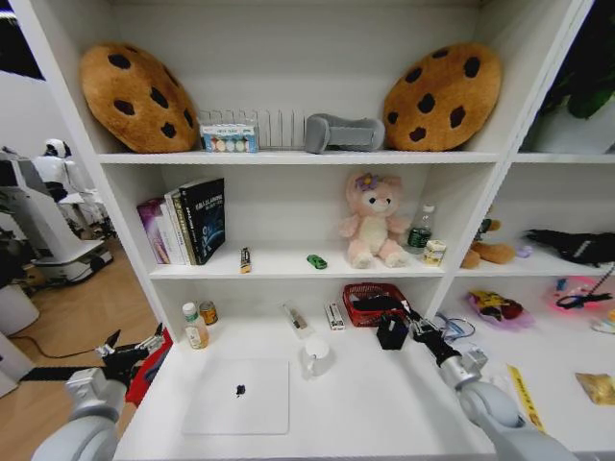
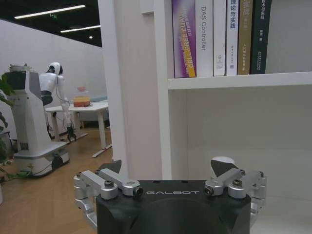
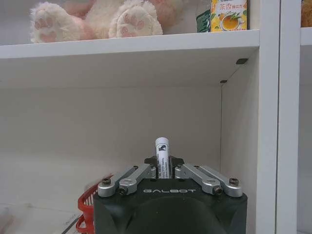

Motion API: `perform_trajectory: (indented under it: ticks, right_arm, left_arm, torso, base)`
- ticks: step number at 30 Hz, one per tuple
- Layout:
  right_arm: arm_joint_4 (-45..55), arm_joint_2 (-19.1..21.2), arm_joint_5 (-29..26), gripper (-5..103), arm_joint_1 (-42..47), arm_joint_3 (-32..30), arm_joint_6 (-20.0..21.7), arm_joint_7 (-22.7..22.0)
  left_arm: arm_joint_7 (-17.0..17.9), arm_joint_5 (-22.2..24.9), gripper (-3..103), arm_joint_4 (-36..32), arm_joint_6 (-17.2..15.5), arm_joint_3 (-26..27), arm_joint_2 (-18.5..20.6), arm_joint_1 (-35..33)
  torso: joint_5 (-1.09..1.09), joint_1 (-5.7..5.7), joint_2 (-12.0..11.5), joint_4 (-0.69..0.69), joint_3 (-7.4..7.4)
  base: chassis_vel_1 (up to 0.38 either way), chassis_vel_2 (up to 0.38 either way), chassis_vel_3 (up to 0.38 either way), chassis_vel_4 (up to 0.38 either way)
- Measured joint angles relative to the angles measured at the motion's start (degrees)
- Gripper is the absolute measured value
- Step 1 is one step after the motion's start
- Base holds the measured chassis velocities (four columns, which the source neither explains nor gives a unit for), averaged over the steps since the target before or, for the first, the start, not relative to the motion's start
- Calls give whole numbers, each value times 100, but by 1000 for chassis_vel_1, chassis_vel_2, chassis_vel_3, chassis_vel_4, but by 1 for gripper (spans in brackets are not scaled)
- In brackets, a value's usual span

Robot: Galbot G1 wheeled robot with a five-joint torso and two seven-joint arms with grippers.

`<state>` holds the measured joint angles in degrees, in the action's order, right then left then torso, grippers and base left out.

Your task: Organize the objects on the table.

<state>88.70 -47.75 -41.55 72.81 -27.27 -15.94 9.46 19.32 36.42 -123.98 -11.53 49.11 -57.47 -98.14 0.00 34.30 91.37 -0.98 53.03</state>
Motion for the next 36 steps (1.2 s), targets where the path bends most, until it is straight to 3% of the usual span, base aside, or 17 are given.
perform_trajectory:
  ticks: [15, 35, 36]
  right_arm:
    - [-684, -236, 105, 12, -1037, 729, -117, -141]
    - [-934, -432, 454, 10, -886, 809, -353, -97]
    - [-928, -433, 453, 15, -883, 797, -353, -96]
  left_arm:
    - [-15, -3, 100, -1, -2, 43, 5, -80]
    - [-4, 73, 100, 142, -29, 25, 89, 38]
    - [-4, 77, 100, 152, -30, 25, 94, 49]
  torso:
    - [0, 0, 0, 0, 0]
    - [0, -1, 1, -2, 0]
    - [0, -1, 1, -2, 0]
  base:
    - [0, 0, 0, 0]
    - [0, 0, 0, 0]
    - [0, 0, 0, 0]
